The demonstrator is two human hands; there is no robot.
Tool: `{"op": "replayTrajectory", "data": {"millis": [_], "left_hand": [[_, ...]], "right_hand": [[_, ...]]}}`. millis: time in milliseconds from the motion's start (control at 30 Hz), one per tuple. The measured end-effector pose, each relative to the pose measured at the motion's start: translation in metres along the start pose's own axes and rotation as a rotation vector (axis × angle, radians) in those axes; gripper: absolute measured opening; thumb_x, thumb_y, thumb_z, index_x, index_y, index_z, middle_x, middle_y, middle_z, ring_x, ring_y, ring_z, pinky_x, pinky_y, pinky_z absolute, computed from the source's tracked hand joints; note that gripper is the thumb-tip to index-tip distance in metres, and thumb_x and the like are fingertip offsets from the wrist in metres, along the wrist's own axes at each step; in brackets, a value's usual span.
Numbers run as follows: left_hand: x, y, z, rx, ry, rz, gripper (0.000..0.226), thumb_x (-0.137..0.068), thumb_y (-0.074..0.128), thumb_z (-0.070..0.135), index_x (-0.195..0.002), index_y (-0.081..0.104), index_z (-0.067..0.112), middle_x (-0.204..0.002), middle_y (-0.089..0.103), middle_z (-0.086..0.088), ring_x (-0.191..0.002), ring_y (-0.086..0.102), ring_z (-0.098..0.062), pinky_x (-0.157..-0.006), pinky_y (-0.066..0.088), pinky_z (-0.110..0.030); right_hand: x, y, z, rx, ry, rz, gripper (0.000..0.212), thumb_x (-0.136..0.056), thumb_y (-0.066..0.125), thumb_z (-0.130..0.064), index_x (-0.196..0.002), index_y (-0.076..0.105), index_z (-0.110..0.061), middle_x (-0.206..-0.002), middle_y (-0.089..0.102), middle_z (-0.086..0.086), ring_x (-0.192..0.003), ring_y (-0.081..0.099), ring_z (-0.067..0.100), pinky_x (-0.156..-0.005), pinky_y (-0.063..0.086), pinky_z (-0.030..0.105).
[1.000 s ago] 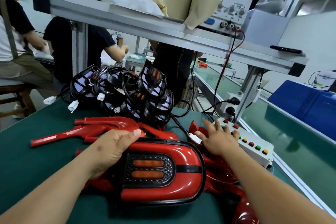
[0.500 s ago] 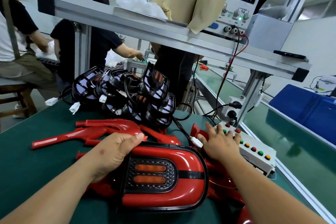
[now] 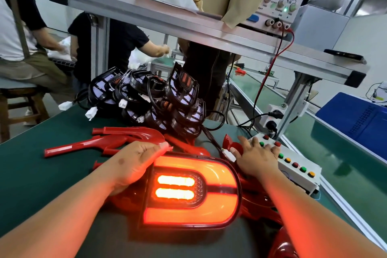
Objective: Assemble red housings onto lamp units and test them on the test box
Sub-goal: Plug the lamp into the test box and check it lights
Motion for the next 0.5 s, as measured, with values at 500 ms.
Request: {"op": "replayTrajectory", "data": {"millis": [500], "left_hand": [[0.0,-0.003,-0.006,0.026,-0.037,0.046,0.052,-0.088,0.054,0.054,-0.11,0.074,0.01,-0.119,0.07,-0.009,-0.121,0.06,-0.024,-0.115,0.034,-0.049]], "right_hand": [[0.002,-0.019,0.019,-0.277,0.053,0.001,0.065,-0.095,0.028,-0.064,-0.151,0.016,-0.034,-0.159,0.026,0.003,-0.147,0.02,0.027,-0.114,0.013,0.052]]}}
Point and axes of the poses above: each hand's wrist, its own x-axis away from the middle knuckle, its own y-axis out of the palm, z = x × y, the point moved 3 cm from there along -x, towards the middle knuckle
